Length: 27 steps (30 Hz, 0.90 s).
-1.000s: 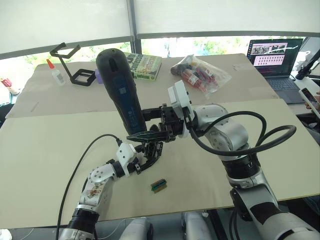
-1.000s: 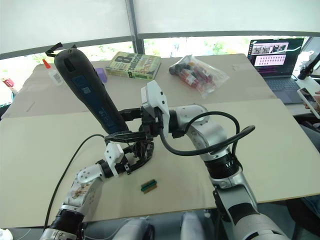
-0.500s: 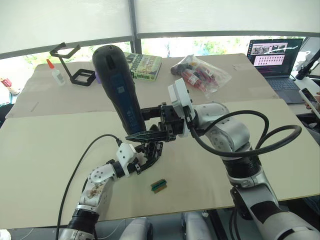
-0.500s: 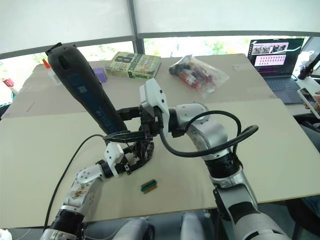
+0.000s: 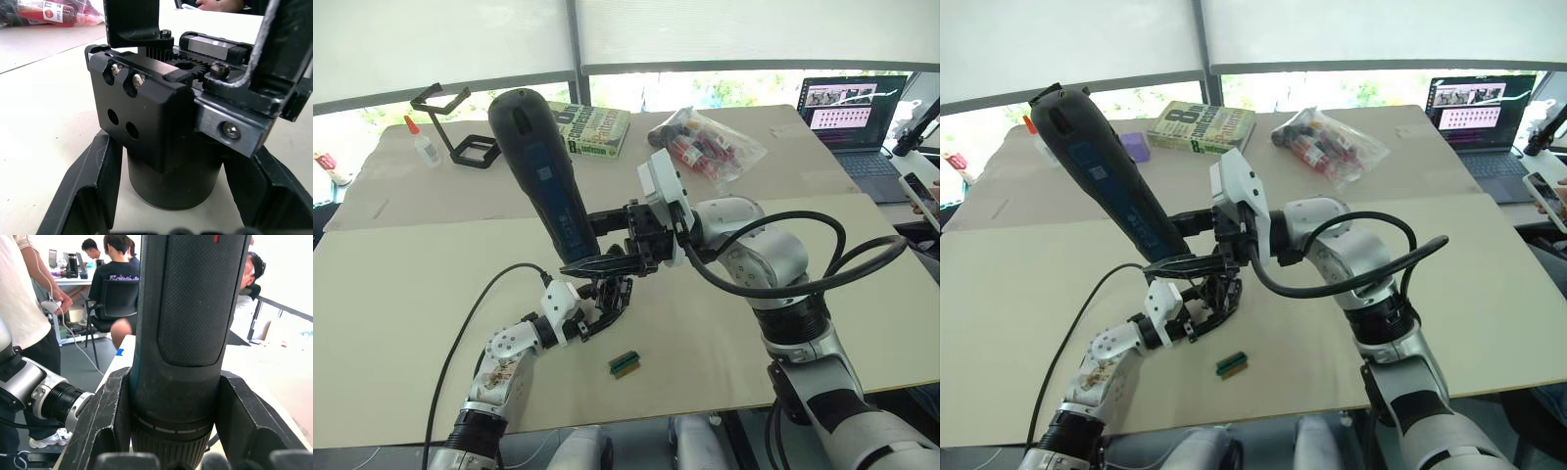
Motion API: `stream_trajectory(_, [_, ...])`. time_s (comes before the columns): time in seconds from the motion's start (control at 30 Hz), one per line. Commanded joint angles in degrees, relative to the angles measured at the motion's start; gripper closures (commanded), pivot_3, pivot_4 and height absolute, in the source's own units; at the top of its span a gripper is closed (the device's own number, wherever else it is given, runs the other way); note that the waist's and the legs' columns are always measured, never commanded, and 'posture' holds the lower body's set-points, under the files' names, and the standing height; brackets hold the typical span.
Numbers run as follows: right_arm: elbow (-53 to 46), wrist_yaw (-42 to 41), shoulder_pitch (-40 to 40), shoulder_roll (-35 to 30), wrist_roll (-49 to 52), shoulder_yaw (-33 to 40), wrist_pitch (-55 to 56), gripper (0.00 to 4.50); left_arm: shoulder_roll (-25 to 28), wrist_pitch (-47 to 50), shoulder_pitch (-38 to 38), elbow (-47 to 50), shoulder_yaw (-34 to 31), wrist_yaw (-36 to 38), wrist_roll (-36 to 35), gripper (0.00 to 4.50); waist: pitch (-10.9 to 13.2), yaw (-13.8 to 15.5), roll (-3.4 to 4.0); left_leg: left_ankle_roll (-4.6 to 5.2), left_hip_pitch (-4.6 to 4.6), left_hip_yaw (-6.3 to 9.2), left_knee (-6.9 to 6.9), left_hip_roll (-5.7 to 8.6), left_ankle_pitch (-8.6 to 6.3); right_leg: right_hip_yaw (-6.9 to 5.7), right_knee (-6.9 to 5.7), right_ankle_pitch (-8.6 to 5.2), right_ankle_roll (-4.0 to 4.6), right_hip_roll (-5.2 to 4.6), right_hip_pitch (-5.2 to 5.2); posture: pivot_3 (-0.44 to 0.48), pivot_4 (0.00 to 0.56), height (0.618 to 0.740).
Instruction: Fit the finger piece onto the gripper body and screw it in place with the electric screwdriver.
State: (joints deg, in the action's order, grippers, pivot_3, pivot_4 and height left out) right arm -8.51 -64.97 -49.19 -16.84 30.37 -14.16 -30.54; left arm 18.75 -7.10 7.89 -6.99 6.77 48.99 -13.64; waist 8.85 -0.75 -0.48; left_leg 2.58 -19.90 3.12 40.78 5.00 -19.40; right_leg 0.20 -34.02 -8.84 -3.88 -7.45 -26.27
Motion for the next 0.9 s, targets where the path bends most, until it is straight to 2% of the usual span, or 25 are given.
stream_trajectory(0.03, [-1.6,0.6,-2.4,0.2,0.2,0.6,0.3,2.52,0.2,1.8,-2.1,-1.1,2.8,1.1,1.5,2.0,0.0,0.0,0.0,0.0,0.0,0.0,0.0,0.0,0.0,0.0,0.0,0.0,0.0,0.0,0.0,0.0,0.15,0.74])
stream_trajectory(0.9, [-1.3,1.4,-2.2,0.6,0.3,0.1,0.7,2.52,0.0,1.8,-2.3,-1.1,2.9,1.1,1.5,2.0,0.0,0.0,0.0,0.0,-0.01,0.01,0.0,0.01,0.0,-0.02,0.0,0.0,0.0,0.0,0.01,0.0,0.15,0.74])
